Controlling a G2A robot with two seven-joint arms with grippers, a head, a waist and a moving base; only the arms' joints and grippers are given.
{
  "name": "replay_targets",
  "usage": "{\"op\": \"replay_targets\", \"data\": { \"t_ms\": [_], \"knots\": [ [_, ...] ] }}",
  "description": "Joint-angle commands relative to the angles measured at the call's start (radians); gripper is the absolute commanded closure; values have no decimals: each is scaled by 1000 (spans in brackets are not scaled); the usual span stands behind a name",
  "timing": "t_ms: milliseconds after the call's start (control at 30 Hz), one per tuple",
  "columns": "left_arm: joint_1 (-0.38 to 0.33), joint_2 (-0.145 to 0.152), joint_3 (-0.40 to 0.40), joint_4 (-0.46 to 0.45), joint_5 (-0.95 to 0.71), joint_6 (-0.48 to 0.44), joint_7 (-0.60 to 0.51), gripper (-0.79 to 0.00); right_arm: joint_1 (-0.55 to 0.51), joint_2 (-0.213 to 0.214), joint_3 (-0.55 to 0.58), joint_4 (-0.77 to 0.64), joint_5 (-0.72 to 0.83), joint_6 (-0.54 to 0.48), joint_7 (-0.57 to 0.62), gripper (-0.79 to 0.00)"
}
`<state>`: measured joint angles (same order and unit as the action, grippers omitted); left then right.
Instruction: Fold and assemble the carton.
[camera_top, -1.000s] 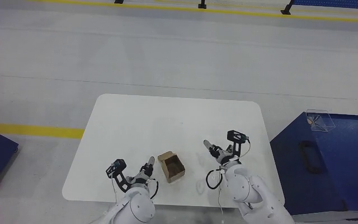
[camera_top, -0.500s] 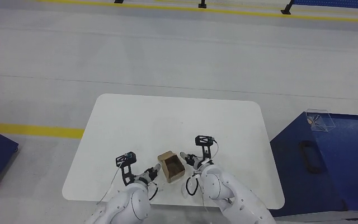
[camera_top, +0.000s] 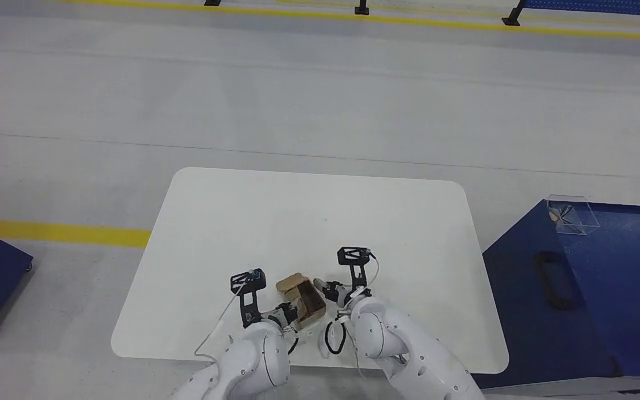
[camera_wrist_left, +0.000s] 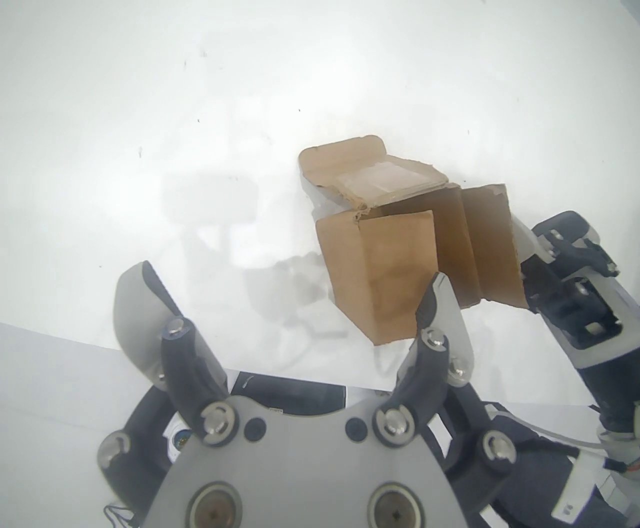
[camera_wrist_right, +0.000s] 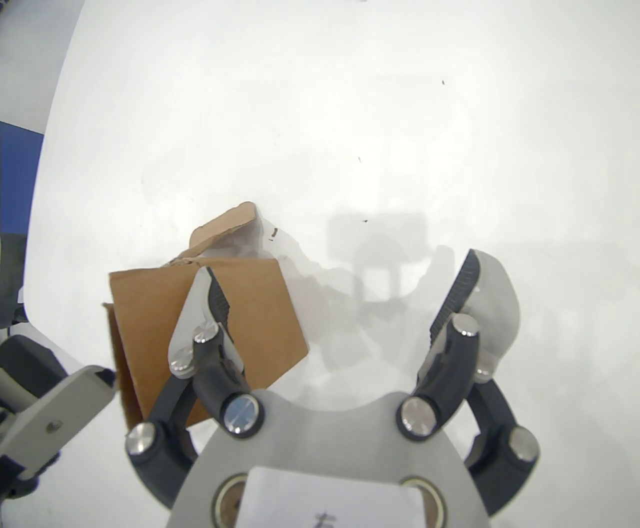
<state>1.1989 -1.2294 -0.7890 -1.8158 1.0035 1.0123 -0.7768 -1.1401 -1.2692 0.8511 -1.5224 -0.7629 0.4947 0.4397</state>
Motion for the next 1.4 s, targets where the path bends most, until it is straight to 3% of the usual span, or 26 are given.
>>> {"op": "replay_targets", "data": {
  "t_ms": [0, 200, 600, 867, 967, 1100, 1267, 1367],
  "knots": [
    [-3, -19, 1, 31, 55, 0, -21, -785, -16, -1, 28, -22, 45, -16, -28, -785],
    [12, -68, -33, 56, 95, 0, -31, -785, -51, 6, 51, -41, 32, -85, 13, -785],
    [43, -138, -83, 125, 192, 0, -31, -785, -21, -16, 5, 21, -30, -60, 47, -785],
    [92, -179, -155, 19, 154, 0, -26, -785, -12, -33, 23, 27, -30, -22, -56, -785],
    [133, -197, -225, -54, 87, 0, 38, -785, -35, -36, 54, -18, 38, -55, -74, -785],
    [190, -232, -310, -116, -59, 0, 198, -785, -122, -2, 163, -103, 47, -165, 15, -785],
    [209, -263, -337, -115, -193, 0, 357, -785, -239, 38, 273, -178, -58, -212, 106, -785],
    [211, -273, -334, -106, -245, -9, 410, -785, -268, 45, 276, -188, -118, -209, 142, -785]
  ]
}}
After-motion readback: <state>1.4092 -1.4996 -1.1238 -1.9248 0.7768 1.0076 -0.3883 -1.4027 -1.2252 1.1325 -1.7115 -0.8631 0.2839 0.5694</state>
